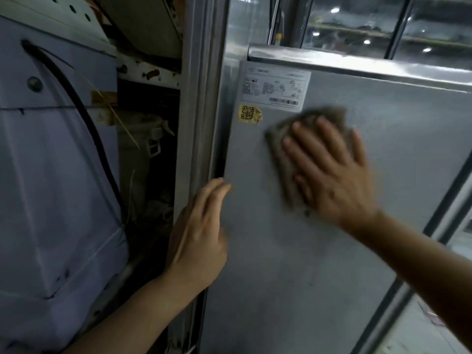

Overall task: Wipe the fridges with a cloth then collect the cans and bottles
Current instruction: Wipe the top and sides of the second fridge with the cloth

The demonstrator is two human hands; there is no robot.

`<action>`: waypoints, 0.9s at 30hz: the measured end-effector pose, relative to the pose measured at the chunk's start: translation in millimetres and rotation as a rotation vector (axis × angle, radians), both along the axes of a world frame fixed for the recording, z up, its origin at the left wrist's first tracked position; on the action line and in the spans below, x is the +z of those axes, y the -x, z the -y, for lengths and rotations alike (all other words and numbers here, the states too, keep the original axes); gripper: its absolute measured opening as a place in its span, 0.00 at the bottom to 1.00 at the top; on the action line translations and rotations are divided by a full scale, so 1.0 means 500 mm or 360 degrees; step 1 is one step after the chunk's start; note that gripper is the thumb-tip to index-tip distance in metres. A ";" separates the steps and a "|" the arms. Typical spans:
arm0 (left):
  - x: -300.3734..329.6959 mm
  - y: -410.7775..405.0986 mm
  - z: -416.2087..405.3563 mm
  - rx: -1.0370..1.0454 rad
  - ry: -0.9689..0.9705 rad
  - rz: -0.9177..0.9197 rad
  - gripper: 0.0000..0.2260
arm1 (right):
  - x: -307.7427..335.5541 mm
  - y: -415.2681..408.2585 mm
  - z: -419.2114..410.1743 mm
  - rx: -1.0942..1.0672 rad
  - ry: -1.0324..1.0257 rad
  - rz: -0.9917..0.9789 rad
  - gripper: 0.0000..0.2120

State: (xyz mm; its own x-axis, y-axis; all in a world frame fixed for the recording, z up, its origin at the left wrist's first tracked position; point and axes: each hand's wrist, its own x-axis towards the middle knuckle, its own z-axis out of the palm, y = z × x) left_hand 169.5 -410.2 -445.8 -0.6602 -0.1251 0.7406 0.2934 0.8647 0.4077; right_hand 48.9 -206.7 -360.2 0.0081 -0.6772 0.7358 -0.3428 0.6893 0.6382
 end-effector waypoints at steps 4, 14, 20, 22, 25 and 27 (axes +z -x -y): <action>-0.013 0.025 -0.057 -0.0009 0.0185 0.0071 0.39 | -0.006 0.013 -0.025 0.0045 0.0209 0.0030 0.24; -0.025 0.026 -0.101 0.0305 0.0419 0.0355 0.46 | -0.287 -0.019 -0.155 -0.0157 -0.0503 0.0299 0.29; -0.031 0.058 -0.185 0.0216 0.0537 0.0259 0.49 | -0.079 0.023 -0.194 -0.0021 0.0338 0.0088 0.26; -0.039 0.069 -0.202 0.0264 0.0514 0.0283 0.50 | -0.104 0.030 -0.196 -0.0020 0.0481 0.0117 0.27; -0.043 0.072 -0.211 0.0348 0.0537 0.0293 0.49 | -0.250 0.011 -0.221 -0.0117 0.0390 0.0272 0.29; -0.039 0.068 -0.215 0.0382 0.0559 0.0293 0.48 | -0.344 -0.013 -0.252 -0.0206 0.0191 0.0375 0.28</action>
